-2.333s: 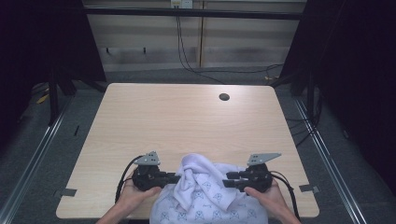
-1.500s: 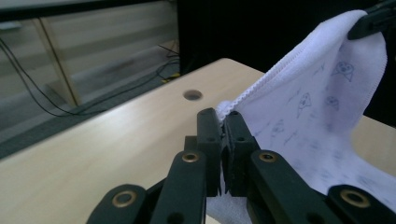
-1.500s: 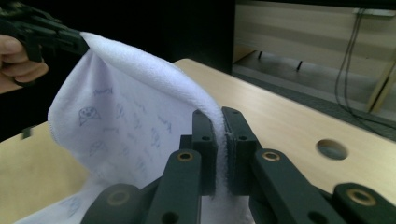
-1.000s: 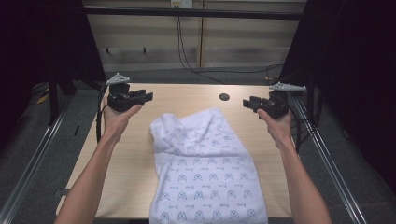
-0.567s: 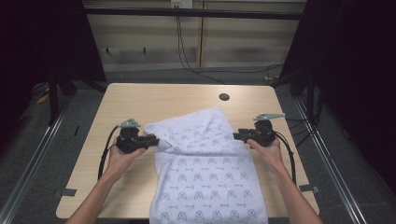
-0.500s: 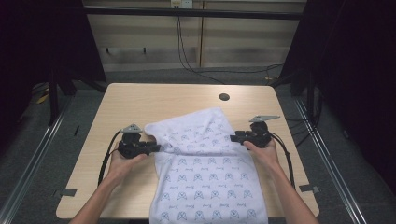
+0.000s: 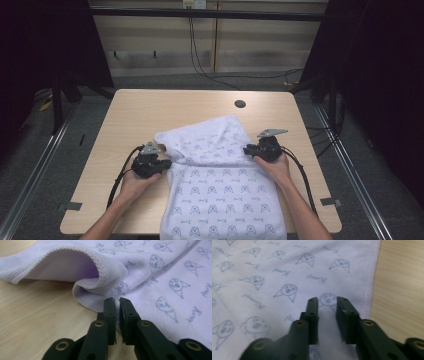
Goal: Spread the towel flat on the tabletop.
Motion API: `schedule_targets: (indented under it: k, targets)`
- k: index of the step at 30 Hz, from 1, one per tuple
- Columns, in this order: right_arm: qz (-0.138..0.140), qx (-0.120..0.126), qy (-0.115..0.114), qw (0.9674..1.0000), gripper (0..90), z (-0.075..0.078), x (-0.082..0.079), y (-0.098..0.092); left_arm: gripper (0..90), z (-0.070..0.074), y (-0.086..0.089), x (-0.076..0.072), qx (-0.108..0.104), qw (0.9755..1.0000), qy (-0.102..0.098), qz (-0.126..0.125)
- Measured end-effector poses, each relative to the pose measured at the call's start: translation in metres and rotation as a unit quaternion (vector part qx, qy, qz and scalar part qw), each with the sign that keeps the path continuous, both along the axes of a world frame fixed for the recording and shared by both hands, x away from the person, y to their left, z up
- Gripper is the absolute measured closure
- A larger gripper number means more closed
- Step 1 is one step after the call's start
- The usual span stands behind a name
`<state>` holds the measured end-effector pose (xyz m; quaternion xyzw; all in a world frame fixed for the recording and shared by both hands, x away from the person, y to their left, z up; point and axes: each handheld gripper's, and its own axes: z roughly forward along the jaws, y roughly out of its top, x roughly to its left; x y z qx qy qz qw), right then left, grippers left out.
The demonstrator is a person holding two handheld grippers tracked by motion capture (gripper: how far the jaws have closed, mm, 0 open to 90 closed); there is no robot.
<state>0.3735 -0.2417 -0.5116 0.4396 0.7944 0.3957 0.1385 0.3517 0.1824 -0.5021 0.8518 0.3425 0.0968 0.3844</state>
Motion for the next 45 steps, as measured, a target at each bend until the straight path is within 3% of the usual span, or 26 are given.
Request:
schedule_targets:
  k: [4, 6, 9, 15, 17, 18, 20, 23, 25, 27, 28, 30, 32, 33, 35, 37, 42, 45]
  targets:
    - [-0.012, -0.006, 0.002, 0.9999, 90.0, 0.001, 0.003, -0.005, 86.9, 0.001, -0.001, 0.009, 0.011, 0.9998, -0.004, 0.015]
    - [-0.033, -0.02, 0.002, 0.9993, 90.0, 0.002, 0.004, -0.01, 86.8, 0.0, -0.003, 0.017, 0.007, 0.9996, -0.004, 0.027]
    - [-0.063, -0.018, 0.004, 0.9979, 90.0, 0.002, 0.004, -0.028, 86.8, -0.001, -0.004, 0.027, -0.008, 0.9989, 0.008, 0.045]
    - [-0.079, -0.024, 0.009, 0.9965, 88.8, 0.005, -0.008, -0.048, 82.3, -0.001, -0.003, 0.024, -0.023, 0.9993, 0.024, 0.019]
    - [-0.091, -0.029, 0.006, 0.9954, 79.2, 0.006, -0.011, -0.049, 77.4, 0.002, -0.003, 0.017, -0.014, 0.9992, 0.036, 0.001]
    - [-0.095, -0.027, 0.007, 0.995, 75.0, 0.007, -0.012, -0.049, 73.1, 0.003, -0.003, 0.011, -0.004, 0.9994, 0.033, -0.006]
    - [-0.082, -0.006, 0.002, 0.9966, 67.6, 0.012, -0.016, -0.05, 69.8, 0.004, 0.001, -0.003, -0.014, 0.9986, 0.048, -0.02]
    - [-0.037, 0.015, -0.002, 0.9992, 64.8, 0.024, -0.032, -0.043, 69.9, 0.006, 0.001, -0.029, -0.006, 0.9975, 0.044, -0.054]
    - [-0.013, 0.011, -0.004, 0.9998, 67.0, 0.028, -0.046, -0.036, 71.1, 0.013, 0.001, -0.039, -0.029, 0.9968, 0.027, -0.069]
    - [0.016, 0.018, 0.009, 0.9997, 67.6, 0.027, -0.058, -0.03, 72.3, 0.017, -0.003, -0.039, -0.037, 0.9956, 0.019, -0.085]
    - [0.029, 0.016, 0.016, 0.9993, 67.6, 0.025, -0.062, -0.027, 72.6, 0.017, -0.005, -0.036, -0.033, 0.9963, 0.01, -0.079]
    - [0.043, 0.011, 0.027, 0.9987, 66.6, 0.021, -0.069, -0.022, 70.0, 0.01, -0.01, -0.024, -0.016, 0.9977, 0.01, -0.065]
    - [0.048, 0.011, 0.033, 0.9983, 64.9, 0.018, -0.071, -0.019, 62.7, 0.002, -0.012, -0.013, -0.011, 0.999, 0.018, -0.039]
    - [0.05, 0.008, 0.036, 0.9981, 63.9, 0.016, -0.071, -0.019, 63.3, 0.0, -0.013, -0.012, -0.015, 0.999, 0.012, -0.039]
    - [0.05, 0.005, 0.039, 0.998, 61.9, 0.013, -0.07, -0.018, 73.4, 0.002, -0.015, -0.015, 0.016, 0.9988, -0.007, -0.045]
    - [0.049, -0.001, 0.042, 0.9979, 61.6, 0.011, -0.07, -0.018, 86.8, 0.003, -0.013, -0.022, 0.02, 0.9983, -0.003, -0.054]
    - [0.067, -0.003, 0.038, 0.997, 72.7, 0.009, -0.082, -0.02, 87.8, 0.003, 0.001, -0.042, 0.006, 0.9975, 0.015, -0.068]
    - [0.074, -0.011, 0.039, 0.9964, 80.4, 0.01, -0.091, -0.018, 82.7, 0.004, 0.007, -0.048, -0.001, 0.9973, 0.025, -0.069]
